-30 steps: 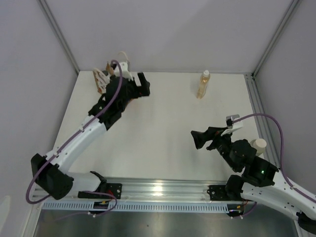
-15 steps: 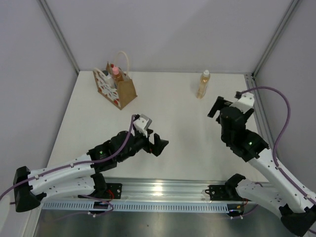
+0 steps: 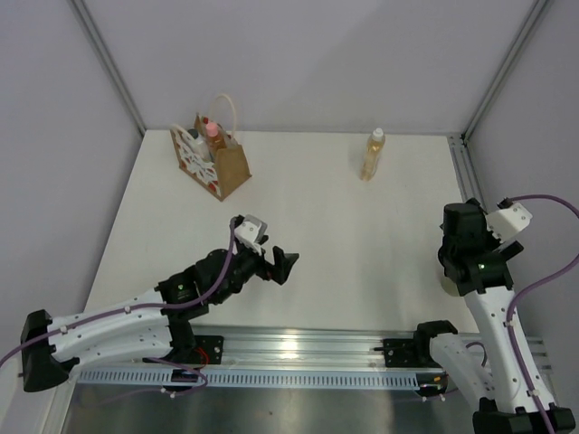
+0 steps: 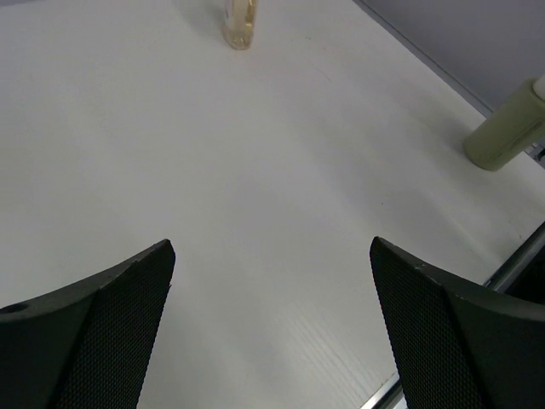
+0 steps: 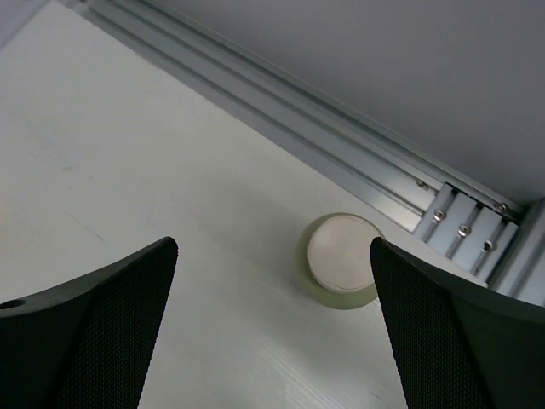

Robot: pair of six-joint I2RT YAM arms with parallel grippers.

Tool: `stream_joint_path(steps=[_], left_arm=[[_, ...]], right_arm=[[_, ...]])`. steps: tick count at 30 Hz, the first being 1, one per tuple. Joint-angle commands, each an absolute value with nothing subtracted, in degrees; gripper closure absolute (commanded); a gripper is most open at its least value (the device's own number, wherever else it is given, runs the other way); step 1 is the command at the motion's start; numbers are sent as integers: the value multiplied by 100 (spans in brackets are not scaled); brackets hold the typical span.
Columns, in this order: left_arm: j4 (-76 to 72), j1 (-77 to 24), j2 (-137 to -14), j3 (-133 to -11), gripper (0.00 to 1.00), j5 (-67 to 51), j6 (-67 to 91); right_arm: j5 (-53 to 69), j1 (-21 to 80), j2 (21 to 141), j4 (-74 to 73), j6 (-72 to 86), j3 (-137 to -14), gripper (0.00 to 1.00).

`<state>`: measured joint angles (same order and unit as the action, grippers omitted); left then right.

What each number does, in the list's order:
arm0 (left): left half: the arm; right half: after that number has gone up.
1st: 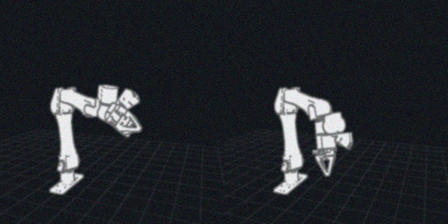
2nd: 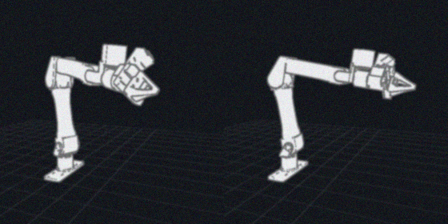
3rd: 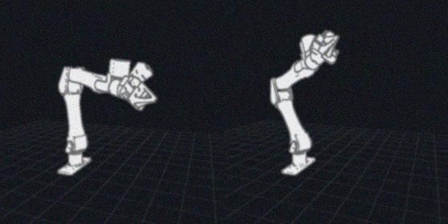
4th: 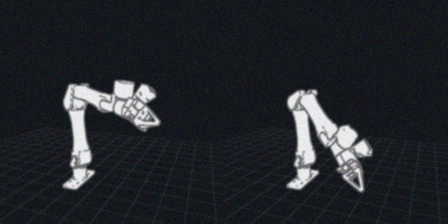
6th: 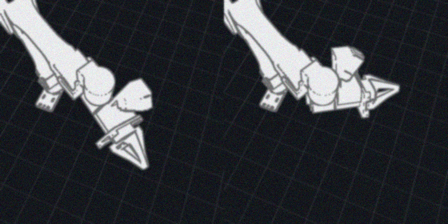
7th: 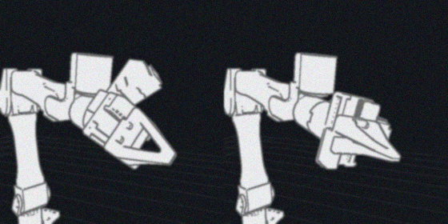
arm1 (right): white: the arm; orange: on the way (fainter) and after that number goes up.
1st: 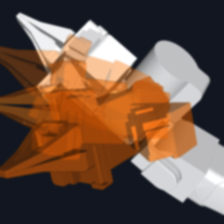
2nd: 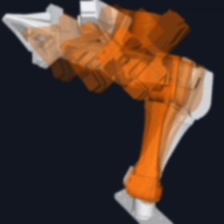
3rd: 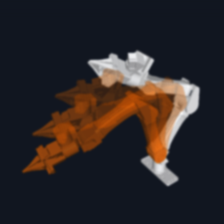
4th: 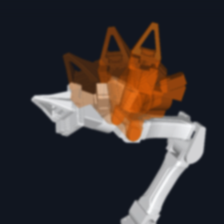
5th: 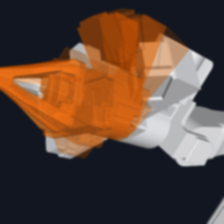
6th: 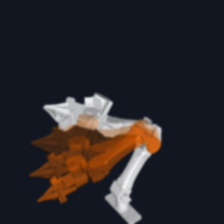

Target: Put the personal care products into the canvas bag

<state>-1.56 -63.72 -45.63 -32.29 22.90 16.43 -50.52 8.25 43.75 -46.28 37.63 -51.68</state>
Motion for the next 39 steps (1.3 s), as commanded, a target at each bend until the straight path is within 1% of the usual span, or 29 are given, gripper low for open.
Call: stream_joint_path(steps=[1,4,6,10,17,22,31,34,39], left_arm=[[-325,-6363,-4123,-3147,1,2820,1521],[-474,-6363,-3631,-2884,1,3032,1468],[-527,-6372,-3289,-2813,1,2980,1494],[-624,-6381,-2980,-2654,1,2918,1529],[-650,-6381,-3163,-2663,1,3076,1503],[-633,-6381,-3322,-2733,1,3094,1485],[-659,-6381,-3340,-2716,1,3102,1459],[-659,-6372,-3340,-2716,1,3111,1459],[-677,-6372,-3340,-2742,1,3120,1459]], right_arm=[[-5124,476,4719,-5114,4315,-5001,1],[-5299,431,4834,-5326,4614,-4975,1],[-5247,431,4816,-5265,4483,-4949,1],[-5378,413,4860,-5467,4693,-4861,1],[-5476,308,4781,-5546,5115,-4746,1],[-5449,53,4983,-5449,5264,-4571,1],[-4940,-193,5211,-4527,5089,-4009,1],[-4983,-228,5484,-4272,5063,-3868,1],[-4896,-281,5792,-3439,4659,-3551,1]])
